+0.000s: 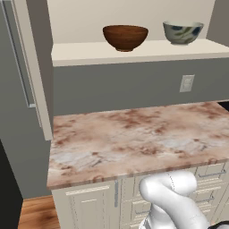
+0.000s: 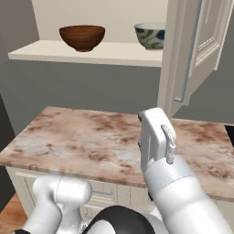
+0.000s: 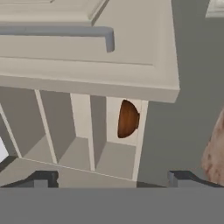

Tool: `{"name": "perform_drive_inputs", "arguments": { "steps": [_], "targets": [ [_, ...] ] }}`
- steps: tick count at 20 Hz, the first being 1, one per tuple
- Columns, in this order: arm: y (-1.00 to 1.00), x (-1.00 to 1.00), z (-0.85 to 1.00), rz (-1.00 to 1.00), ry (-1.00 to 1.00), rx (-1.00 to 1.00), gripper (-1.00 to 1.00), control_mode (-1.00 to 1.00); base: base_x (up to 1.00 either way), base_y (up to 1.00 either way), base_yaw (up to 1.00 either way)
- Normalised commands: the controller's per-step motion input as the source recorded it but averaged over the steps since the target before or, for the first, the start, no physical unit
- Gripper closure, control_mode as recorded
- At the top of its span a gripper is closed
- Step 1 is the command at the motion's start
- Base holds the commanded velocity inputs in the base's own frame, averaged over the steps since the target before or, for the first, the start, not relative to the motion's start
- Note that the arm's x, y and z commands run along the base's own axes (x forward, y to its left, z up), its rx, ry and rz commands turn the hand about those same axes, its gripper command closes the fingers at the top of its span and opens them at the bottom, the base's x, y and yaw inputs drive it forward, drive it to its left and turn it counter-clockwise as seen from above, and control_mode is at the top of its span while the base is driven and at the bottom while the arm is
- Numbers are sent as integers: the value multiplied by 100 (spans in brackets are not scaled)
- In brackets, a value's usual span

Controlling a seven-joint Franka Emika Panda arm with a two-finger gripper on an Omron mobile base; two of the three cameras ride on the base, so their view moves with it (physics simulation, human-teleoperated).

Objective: Open the cabinet. Pick the bowls from the counter and place them in the cabinet. Then close the cabinet.

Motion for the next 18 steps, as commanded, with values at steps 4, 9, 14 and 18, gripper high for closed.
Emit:
{"name": "perform_drive_inputs", "arguments": {
  "steps": [4, 9, 14, 18],
  "targets": [
    [-52, 32, 0, 11, 0, 7, -100, -100, 0, 0, 0],
    [-51, 30, -1, 11, 0, 6, -100, -100, 0, 0, 0],
    [-42, 29, -10, 8, 0, 2, -100, -100, 0, 0, 0],
    [-43, 33, -8, 9, 0, 2, -100, -100, 0, 0, 0]
  ]
}}
